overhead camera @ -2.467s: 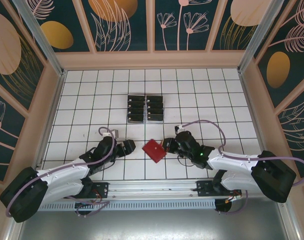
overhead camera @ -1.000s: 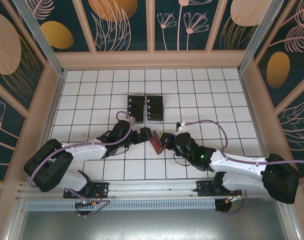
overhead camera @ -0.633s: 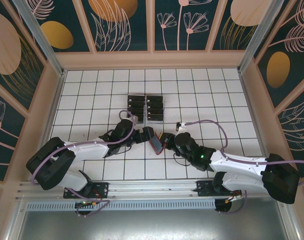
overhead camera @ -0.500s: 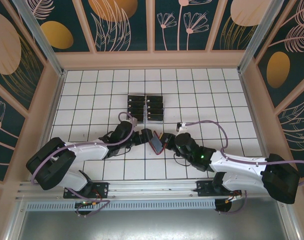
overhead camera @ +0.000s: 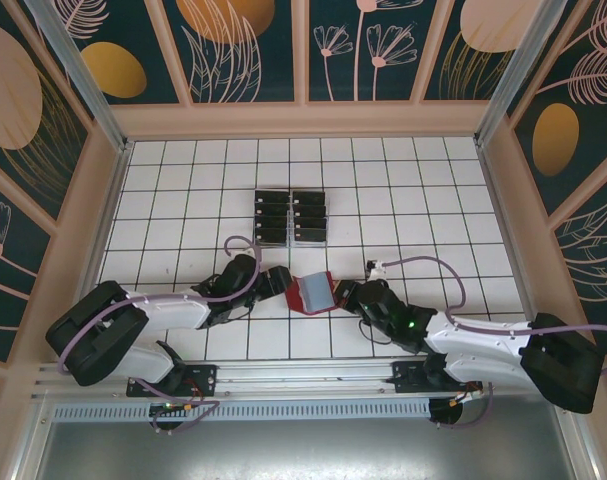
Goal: Put the credit cards into the card holder
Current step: Open the card holder at the bottom-center of the table.
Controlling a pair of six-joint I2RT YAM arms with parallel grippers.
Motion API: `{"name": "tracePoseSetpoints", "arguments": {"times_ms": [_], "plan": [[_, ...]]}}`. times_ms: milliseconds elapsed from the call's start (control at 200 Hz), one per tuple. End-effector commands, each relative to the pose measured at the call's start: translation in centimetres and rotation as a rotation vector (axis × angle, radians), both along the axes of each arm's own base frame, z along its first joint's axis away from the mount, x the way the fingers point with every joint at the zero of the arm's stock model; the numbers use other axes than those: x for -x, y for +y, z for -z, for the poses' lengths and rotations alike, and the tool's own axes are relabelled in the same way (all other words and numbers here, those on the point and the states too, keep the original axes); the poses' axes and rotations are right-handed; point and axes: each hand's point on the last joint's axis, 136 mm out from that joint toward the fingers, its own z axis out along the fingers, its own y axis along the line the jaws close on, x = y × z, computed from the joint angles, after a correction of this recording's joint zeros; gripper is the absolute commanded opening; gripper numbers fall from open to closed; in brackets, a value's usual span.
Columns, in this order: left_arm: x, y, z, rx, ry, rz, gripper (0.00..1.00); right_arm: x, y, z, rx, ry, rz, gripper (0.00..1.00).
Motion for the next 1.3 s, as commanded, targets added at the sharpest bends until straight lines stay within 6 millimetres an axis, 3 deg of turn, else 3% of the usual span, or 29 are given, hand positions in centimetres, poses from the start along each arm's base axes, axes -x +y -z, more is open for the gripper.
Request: {"name": "tracePoseSetpoints", "arguments": {"times_ms": [0,170,280,380,535,791,1036,1291], "plan": [[0.1,3.2,1.8,-0.191,0.011,-0.052,0.77,-0.4,-1.1,0.2,-0.022,-0.007,0.064,0.06],[-1.0,4.7,0.9,-0.381,-0.021,-0.041,0.83,-0.5,-1.7,-0.9,-0.021,-0.035,0.075,0.40],[-1.6,5.4,0.1,-0.480,-0.042,-0.020,0.85,-0.8,-1.7,-2.6,-0.006,-0.071,0.072,0.49],[-2.1,5.3,-0.1,-0.530,-0.046,0.012,0.85,-1.5,-1.0,-5.3,0.022,-0.114,0.056,0.52],[-1.6,4.8,1.2,-0.565,-0.011,0.072,0.85,-2.9,0.9,-10.2,0.053,-0.183,0.034,0.54],[-0.9,5.9,2.4,-0.673,0.020,0.104,0.85,-4.7,4.5,-17.7,0.048,-0.267,0.023,0.54],[-2.1,4.3,-1.0,-0.617,-0.050,0.118,0.88,-5.2,7.1,-23.1,-0.050,-0.327,-0.002,0.55],[-2.4,1.3,-5.6,-0.431,-0.118,0.121,0.88,-4.8,9.1,-25.7,-0.081,-0.371,-0.046,0.55]]}}
